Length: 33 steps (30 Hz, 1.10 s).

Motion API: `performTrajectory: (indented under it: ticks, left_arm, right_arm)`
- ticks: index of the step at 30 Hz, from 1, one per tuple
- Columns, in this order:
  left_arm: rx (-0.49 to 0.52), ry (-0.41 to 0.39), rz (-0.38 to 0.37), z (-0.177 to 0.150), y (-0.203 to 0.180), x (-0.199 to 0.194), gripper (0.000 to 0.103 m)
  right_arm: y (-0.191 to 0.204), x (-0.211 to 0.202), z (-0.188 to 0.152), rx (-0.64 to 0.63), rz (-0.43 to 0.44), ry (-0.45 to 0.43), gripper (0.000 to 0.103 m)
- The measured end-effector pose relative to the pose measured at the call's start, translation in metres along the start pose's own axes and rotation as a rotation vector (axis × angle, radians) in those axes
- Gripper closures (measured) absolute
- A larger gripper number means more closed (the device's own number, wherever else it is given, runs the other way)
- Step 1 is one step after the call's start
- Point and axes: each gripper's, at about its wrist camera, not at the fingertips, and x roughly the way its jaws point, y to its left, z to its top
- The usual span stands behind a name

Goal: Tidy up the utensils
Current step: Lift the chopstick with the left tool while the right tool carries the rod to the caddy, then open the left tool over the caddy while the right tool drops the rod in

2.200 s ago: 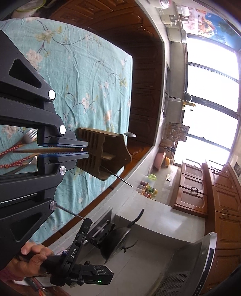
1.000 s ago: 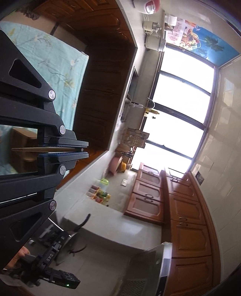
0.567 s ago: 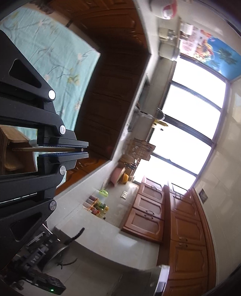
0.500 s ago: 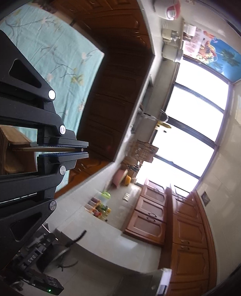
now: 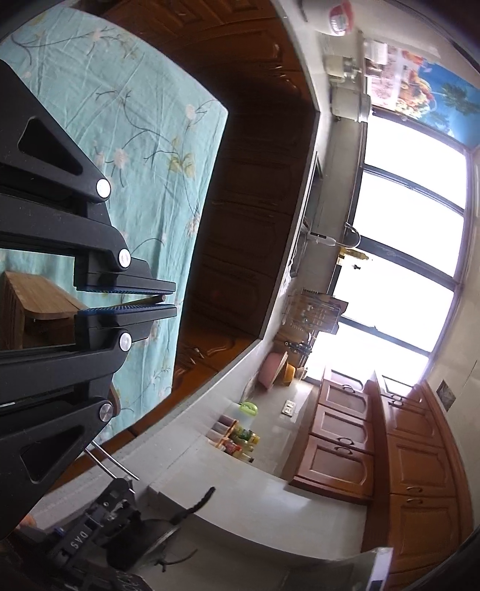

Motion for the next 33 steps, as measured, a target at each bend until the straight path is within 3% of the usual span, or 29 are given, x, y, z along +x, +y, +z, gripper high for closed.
performTrajectory:
  ticks: [22,25,28,29,31,33]
  left_arm:
    - [0.048,0.046,0.009,0.003,-0.002,-0.001,0.095]
    - [0.049,0.045,0.016,0.004,-0.002,-0.003,0.082]
    - [0.052,0.043,0.014,0.004,-0.002,-0.007,0.071]
    - [0.051,0.045,0.014,0.004,-0.001,-0.009,0.063]
    - [0.044,0.042,0.016,0.003,0.000,-0.014,0.050]
    - [0.035,0.043,0.017,0.001,0.004,-0.020,0.032]
  right_arm:
    - [0.002,0.002,0.000,0.003,0.002,0.025,0.093]
    - [0.001,0.002,0.000,0.007,-0.010,0.023,0.087]
    - [-0.001,0.000,-0.001,0.019,-0.001,0.022,0.064]
    - [-0.001,-0.002,-0.002,0.021,0.000,0.019,0.059]
    - [-0.002,-0.004,-0.002,0.025,0.002,0.019,0.058]
    - [-0.003,-0.008,-0.004,0.032,0.007,0.015,0.039]
